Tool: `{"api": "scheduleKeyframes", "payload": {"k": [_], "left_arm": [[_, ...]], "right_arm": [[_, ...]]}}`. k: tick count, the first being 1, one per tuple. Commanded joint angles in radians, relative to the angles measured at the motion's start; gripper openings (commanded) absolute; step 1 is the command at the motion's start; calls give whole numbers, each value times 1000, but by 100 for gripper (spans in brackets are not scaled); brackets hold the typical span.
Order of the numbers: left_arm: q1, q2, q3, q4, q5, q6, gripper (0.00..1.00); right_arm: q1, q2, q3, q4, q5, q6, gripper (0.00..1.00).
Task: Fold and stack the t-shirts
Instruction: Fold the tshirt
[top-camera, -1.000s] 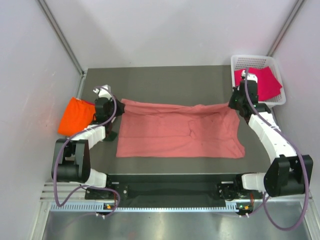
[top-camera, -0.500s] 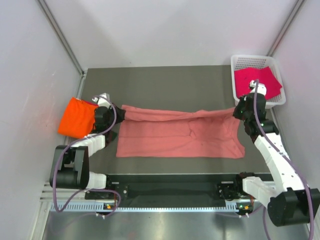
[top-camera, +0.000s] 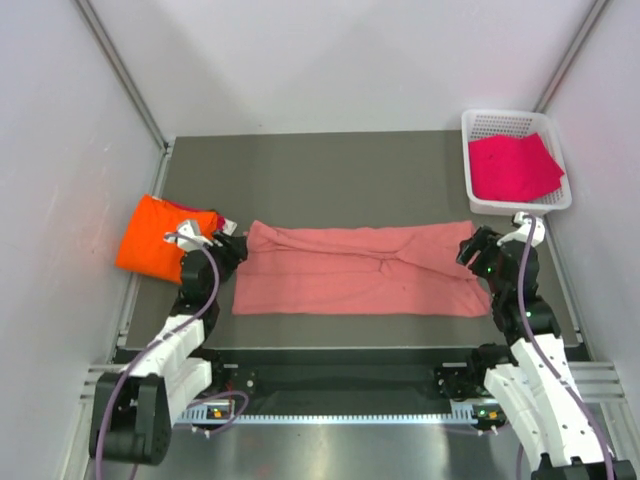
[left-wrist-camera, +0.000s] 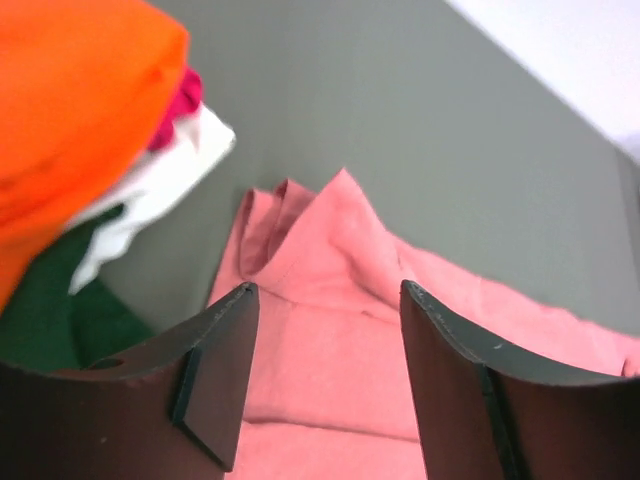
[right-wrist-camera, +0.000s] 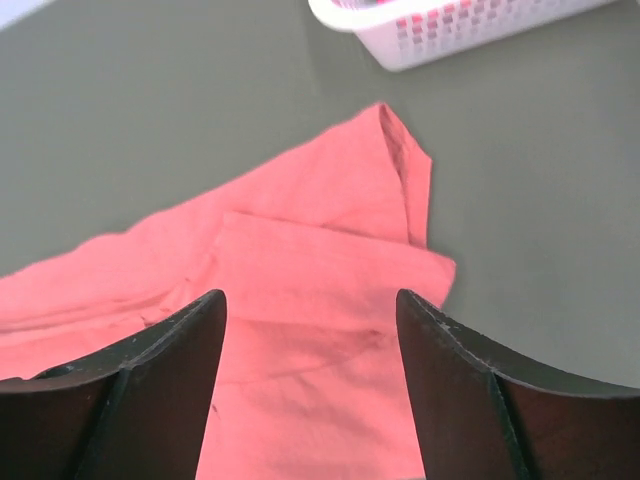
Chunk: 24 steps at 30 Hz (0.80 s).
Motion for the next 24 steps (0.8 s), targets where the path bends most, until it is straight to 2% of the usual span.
{"api": "scheduleKeyframes", "payload": {"k": [1, 2, 3, 5, 7, 8, 9, 10, 14, 16, 19, 21, 22, 24], "left_arm": [[-8, -111, 63, -144, -154, -44, 65], [-8, -136, 116, -201, -209, -52, 71], [-7, -142, 149, -334, -238, -65, 74], [-7, -124, 242, -451, -283, -105, 80], [-8, -86, 293, -557, -346, -147, 89], [-7, -72, 327, -583, -364, -171, 97], [1, -58, 341, -608, -390, -203, 99], [7, -28, 367, -634, -371, -243, 99], [12, 69, 397, -495, -158, -164, 95], [9, 137, 449, -502, -61, -136, 93], [-26, 345, 609, -637, -65, -90, 92], [-33, 419, 715, -736, -44, -75, 91], [-39, 478, 742, -758, -38, -66, 88], [-42, 520, 789, -786, -32, -59, 86]], "right_arm": [[10, 45, 30, 111, 5, 1, 70], [10, 67, 37, 123, -17, -2, 70], [12, 91, 47, 133, -30, -7, 70], [10, 164, 74, 154, -81, -22, 71], [12, 237, 102, 170, -115, -34, 70], [12, 262, 112, 177, -147, -41, 70], [13, 288, 123, 180, -164, -42, 69], [16, 335, 148, 183, -187, -42, 68], [45, 466, 208, 199, -253, -59, 65], [67, 565, 264, 191, -280, -68, 62], [128, 686, 339, 180, -304, -77, 58], [170, 742, 372, 179, -331, -77, 56], [177, 794, 393, 180, -349, -76, 52], [204, 843, 413, 191, -383, -76, 52]]}}
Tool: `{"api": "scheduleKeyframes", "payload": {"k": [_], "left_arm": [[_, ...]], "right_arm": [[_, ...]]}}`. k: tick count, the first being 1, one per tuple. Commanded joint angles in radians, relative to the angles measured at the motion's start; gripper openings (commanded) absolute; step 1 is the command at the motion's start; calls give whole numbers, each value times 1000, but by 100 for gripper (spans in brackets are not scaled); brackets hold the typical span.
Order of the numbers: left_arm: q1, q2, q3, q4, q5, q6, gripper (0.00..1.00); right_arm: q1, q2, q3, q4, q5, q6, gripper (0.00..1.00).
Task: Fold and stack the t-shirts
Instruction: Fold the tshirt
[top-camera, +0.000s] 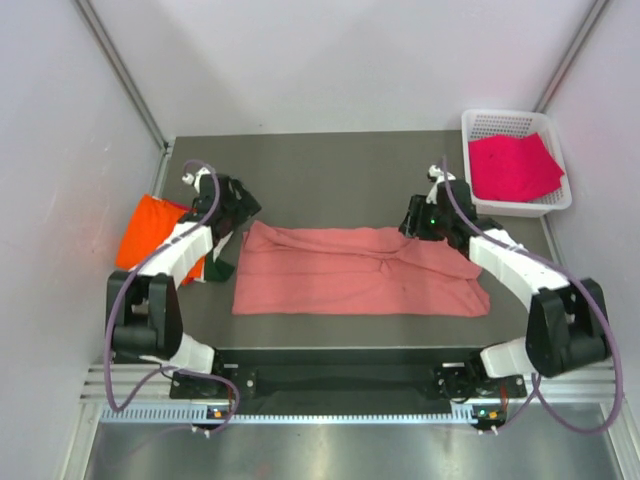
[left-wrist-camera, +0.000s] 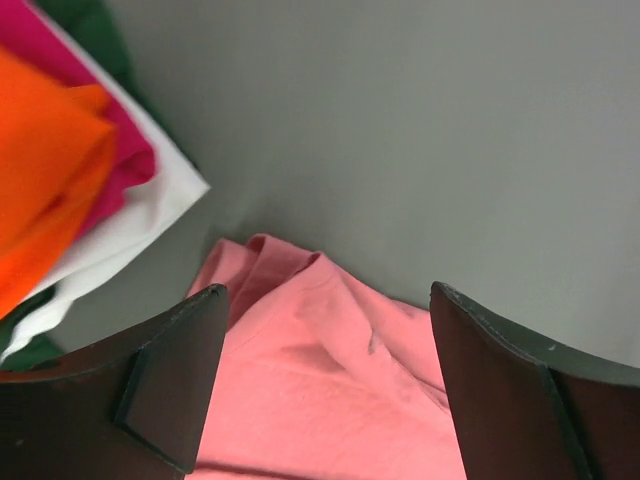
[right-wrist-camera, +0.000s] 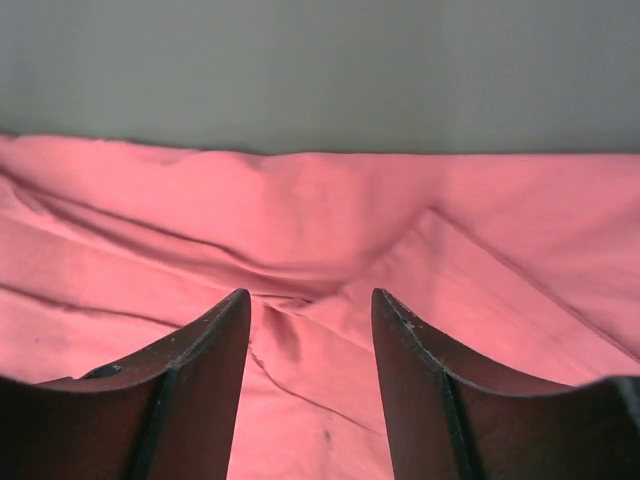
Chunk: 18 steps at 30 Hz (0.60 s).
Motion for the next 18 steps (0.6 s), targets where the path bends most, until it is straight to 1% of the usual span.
{"api": "scheduleKeyframes", "payload": {"k": [1, 4, 7, 8, 13, 18], "left_arm": [[-11, 71, 77, -112, 48, 42, 86], [-11, 111, 97, -106, 39, 50, 84], [-11, 156, 129, -126, 49, 63, 75], [-12, 168, 157, -143, 49, 63, 73], [-35, 219, 177, -171, -7, 70, 67], [-37, 256, 180, -128, 5, 85, 52]], "right_arm": [[40, 93, 76, 39, -77, -19, 51], [58, 152, 90, 48, -88, -20, 51], [69, 175, 86, 65, -90, -23, 50], [71, 176, 86, 65, -87, -25, 50], [71, 161, 77, 77, -81, -29, 49], [71, 149, 62, 85, -76, -29, 47]]}}
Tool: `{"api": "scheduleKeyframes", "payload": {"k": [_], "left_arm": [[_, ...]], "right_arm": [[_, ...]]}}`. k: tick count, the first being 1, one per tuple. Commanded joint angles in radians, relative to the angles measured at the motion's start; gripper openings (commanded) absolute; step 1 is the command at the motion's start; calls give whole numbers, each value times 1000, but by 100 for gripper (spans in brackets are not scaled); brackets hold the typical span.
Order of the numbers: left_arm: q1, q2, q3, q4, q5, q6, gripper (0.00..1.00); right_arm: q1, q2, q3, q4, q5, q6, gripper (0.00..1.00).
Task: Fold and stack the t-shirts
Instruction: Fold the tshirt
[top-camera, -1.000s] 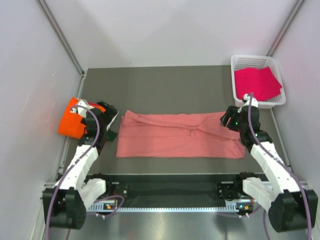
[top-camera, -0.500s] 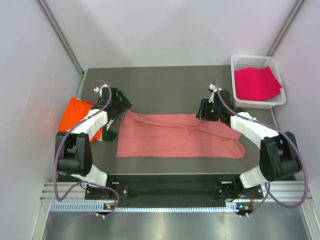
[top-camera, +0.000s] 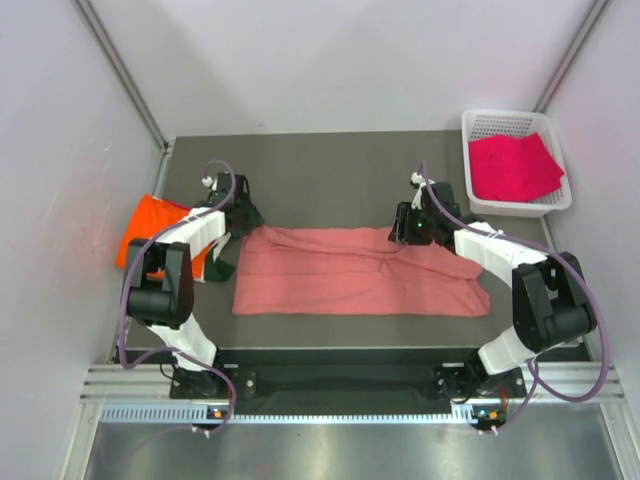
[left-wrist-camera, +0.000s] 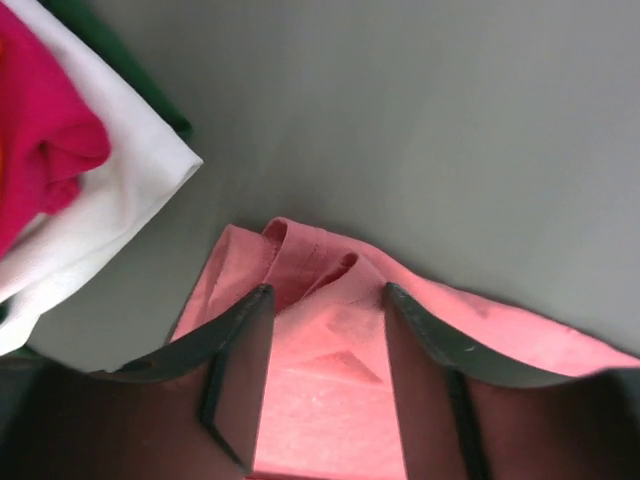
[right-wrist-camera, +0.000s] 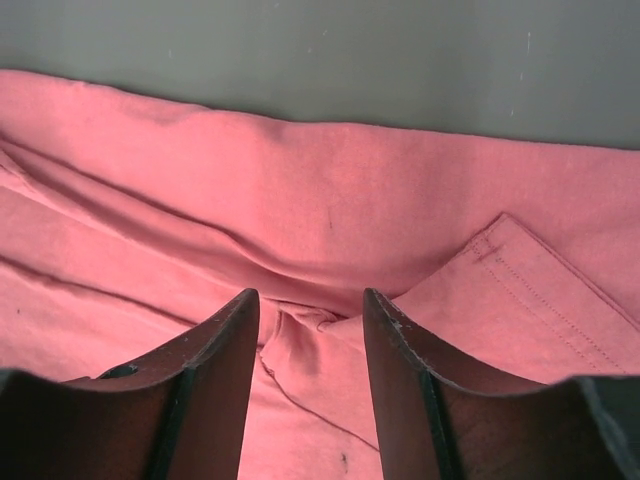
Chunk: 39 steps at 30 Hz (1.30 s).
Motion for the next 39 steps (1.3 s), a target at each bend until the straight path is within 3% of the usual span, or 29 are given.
{"api": "scheduleKeyframes", "payload": {"k": [1, 4, 5, 7, 17, 25, 27, 28, 29, 30, 35, 39], "left_arm": [[-5, 32, 43, 17, -14, 28, 50], [-6, 46, 60, 18, -22, 38, 33], [-8, 43, 61, 18, -39, 39, 17], [-14, 14, 45, 21, -62, 48, 0], [-51, -278, -210, 119, -67, 58, 0], [-75, -480, -405, 67, -53, 39, 0], [-77, -503, -463, 66, -45, 30, 11], [-77, -515, -474, 44, -57, 13, 24], [-77, -520, -483, 20, -82, -3, 50], [-77, -526, -482, -17, -162, -31, 67], [-78, -664, -515, -14, -194, -45, 68], [-78, -651, -453, -26, -159, -27, 73]], "right_arm": [[13, -42, 15, 61, -3, -14, 46], [13, -49, 8, 67, 0, -14, 43], [13, -52, 5, 67, 3, -14, 43], [13, -52, 0, 67, 6, -14, 41], [13, -57, -23, 75, 33, -10, 39], [13, -45, -37, 80, 55, -3, 39], [12, -40, -38, 81, 56, -3, 39], [12, -40, -40, 87, 56, -2, 39], [12, -42, -41, 87, 58, 1, 39], [12, -45, -44, 89, 59, 1, 39], [12, -66, -58, 90, 95, 3, 40], [8, -101, -67, 89, 150, 15, 41]]}}
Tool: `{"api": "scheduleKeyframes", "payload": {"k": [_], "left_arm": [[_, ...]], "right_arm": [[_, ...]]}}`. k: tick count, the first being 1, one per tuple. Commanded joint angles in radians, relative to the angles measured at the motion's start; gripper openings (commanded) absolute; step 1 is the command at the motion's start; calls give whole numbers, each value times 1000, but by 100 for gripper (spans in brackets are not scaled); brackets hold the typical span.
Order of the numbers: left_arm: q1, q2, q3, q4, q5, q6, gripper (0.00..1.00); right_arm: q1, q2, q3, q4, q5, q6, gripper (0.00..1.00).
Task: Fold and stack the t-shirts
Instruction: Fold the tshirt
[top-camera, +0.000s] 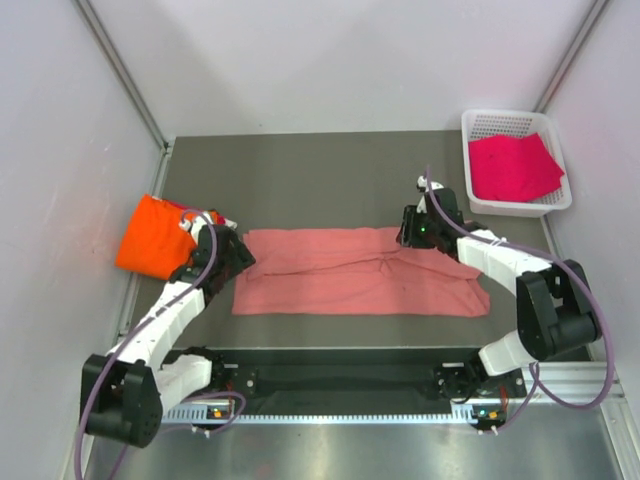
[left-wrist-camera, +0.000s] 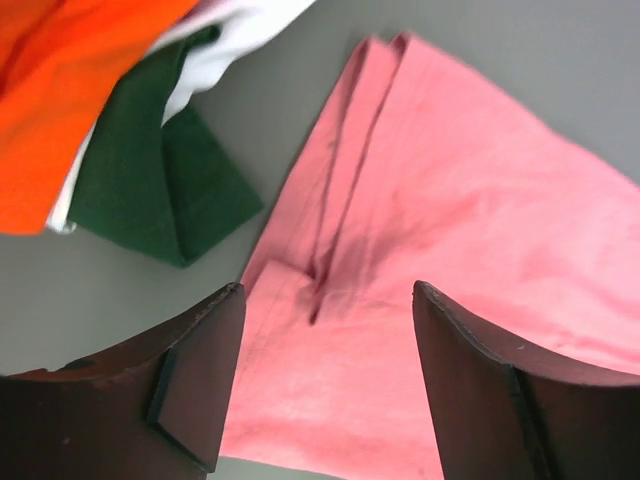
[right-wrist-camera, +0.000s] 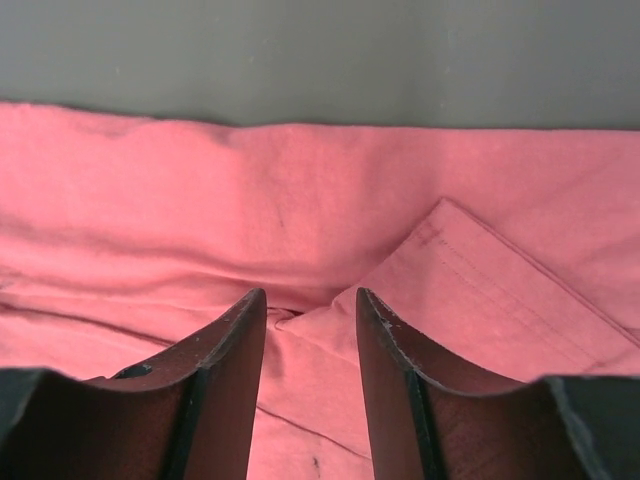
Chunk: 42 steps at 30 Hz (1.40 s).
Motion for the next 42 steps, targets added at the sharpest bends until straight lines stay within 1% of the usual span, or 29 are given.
{"api": "scheduleKeyframes", "payload": {"k": [1, 2, 4, 7, 9, 13, 17, 21, 26, 35, 38, 42], "left_arm": [[-3, 46, 81, 6, 34, 13, 73], [-3, 68, 95, 16, 53, 20, 73], [-10, 135, 121, 26, 81, 27, 73], [-32, 212, 173, 45, 102, 36, 72], [-46, 264, 188, 52, 125, 46, 71], [-57, 321, 222, 53, 134, 55, 68], [-58, 333, 224, 45, 139, 67, 64], [-58, 312, 216, 20, 147, 78, 64], [-58, 273, 196, -7, 139, 86, 67], [-60, 272, 162, -12, 208, 95, 63], [-60, 290, 162, -24, 220, 96, 60], [-60, 318, 164, -20, 222, 98, 52]], "right_arm": [[4, -85, -9, 39, 80, 22, 42], [2, -101, -17, 40, 132, 28, 43], [-5, -142, -41, 51, 166, 37, 44], [-13, -171, -55, 48, 204, 40, 50], [-15, -171, -54, 37, 223, 37, 51], [-16, -141, -43, 6, 228, 34, 50], [-15, -104, -35, -1, 200, 28, 49], [-15, -64, -21, -4, 195, 28, 47], [-15, -61, -20, 2, 247, 31, 47], [-15, -113, -57, 29, 327, 48, 47], [-15, -110, -60, 37, 324, 48, 47], [-15, -107, -61, 42, 321, 50, 46]]}}
